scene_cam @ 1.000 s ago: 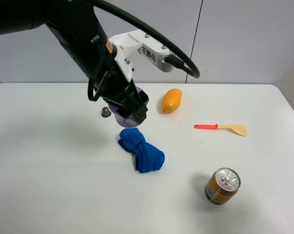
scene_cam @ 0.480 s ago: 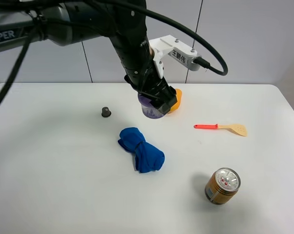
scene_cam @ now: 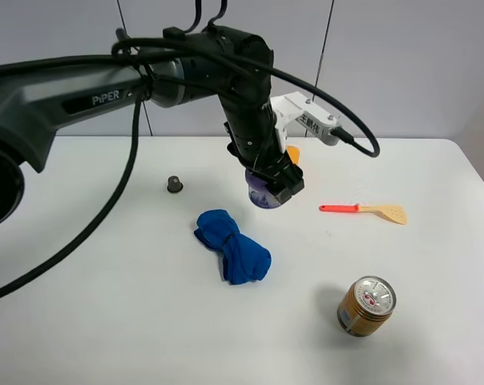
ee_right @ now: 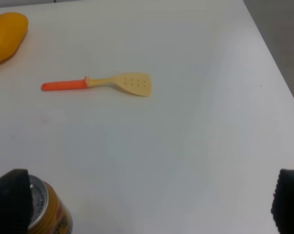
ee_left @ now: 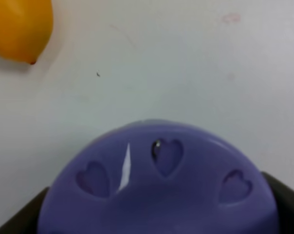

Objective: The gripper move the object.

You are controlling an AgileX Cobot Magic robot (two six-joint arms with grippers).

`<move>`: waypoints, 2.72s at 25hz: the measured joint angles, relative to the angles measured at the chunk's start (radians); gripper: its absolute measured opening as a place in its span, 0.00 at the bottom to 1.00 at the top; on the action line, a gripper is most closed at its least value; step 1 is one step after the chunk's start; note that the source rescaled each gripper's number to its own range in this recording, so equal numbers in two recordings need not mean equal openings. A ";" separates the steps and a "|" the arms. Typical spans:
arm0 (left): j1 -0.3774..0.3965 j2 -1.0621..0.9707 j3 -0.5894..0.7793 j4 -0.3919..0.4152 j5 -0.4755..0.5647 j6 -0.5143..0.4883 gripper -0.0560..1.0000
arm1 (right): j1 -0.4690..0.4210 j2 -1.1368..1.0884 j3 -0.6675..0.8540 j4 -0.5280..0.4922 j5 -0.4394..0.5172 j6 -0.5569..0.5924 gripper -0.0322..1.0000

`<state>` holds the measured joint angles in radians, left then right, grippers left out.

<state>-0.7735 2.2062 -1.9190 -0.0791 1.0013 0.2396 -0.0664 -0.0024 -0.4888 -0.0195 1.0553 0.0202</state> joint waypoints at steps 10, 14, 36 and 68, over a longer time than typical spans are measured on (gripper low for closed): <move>-0.001 0.118 -0.006 0.000 -0.141 0.036 0.06 | 0.000 0.000 0.000 0.000 0.000 0.000 1.00; -0.005 0.153 -0.006 -0.001 -0.144 0.046 0.06 | 0.000 0.000 0.000 0.000 0.000 0.000 1.00; -0.033 0.213 -0.006 -0.006 -0.225 0.065 0.18 | 0.000 0.000 0.000 0.000 0.000 0.000 1.00; 0.095 -0.198 -0.009 0.126 -0.106 -0.015 0.98 | 0.000 0.000 0.000 0.000 0.000 0.000 1.00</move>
<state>-0.6788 2.0079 -1.9276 0.0469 0.8949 0.2248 -0.0664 -0.0024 -0.4888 -0.0195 1.0553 0.0202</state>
